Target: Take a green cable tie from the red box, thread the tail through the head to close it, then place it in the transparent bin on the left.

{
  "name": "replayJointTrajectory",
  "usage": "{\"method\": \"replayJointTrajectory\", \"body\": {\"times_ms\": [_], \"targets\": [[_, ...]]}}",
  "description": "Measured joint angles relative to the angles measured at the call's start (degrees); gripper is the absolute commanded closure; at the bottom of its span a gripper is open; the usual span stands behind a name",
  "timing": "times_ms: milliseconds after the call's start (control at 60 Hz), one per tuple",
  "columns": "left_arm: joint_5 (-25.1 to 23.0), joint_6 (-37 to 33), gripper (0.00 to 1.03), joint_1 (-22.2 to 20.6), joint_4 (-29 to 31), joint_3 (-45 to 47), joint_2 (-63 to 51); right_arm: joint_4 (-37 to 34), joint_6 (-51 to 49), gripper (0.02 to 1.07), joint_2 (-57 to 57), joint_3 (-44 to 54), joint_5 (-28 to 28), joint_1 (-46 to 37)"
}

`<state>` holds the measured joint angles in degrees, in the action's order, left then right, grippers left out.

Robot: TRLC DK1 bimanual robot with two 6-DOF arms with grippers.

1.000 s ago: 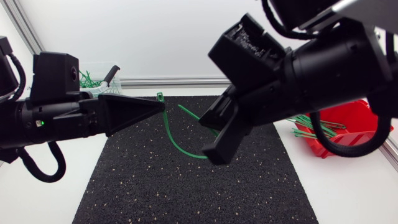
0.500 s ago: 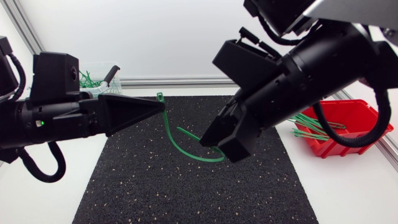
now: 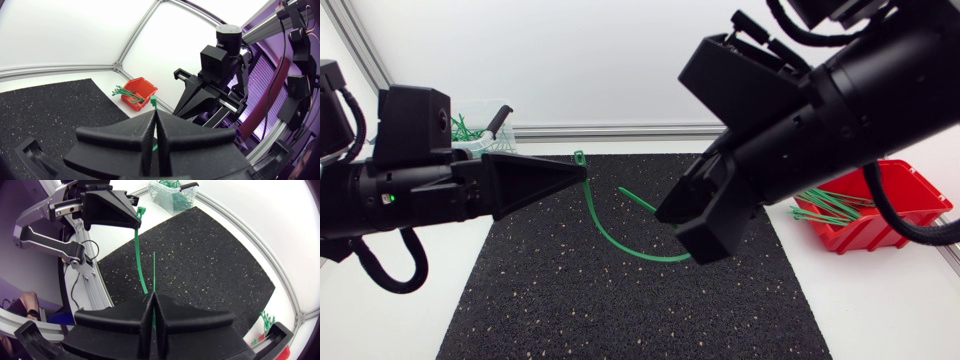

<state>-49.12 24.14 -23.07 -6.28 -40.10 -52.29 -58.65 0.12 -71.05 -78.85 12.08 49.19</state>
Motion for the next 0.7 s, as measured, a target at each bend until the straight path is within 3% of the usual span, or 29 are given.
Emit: {"method": "replayJointTrajectory", "body": {"times_ms": [83, 267, 450, 700], "targets": [[0.0, 0.0, 1.00, 0.0, 0.0, 0.0, 0.0, -1.0, 5.1, 1.01, 0.4, -0.7, -1.0, -1.3], [0.2, -0.2, 1.00, -0.7, 0.0, 0.0, -0.3, -10.6, 16.7, 1.01, -1.1, -9.6, -3.6, -0.8], [0.3, -0.2, 1.00, -1.1, 0.0, 0.0, -0.4, -12.0, 24.8, 1.01, -3.0, -13.2, -0.1, -0.6], [0.6, -0.2, 1.00, -1.1, -0.3, 0.0, -0.4, -10.8, 29.4, 1.01, -4.7, -13.5, 0.0, 3.0]]}}
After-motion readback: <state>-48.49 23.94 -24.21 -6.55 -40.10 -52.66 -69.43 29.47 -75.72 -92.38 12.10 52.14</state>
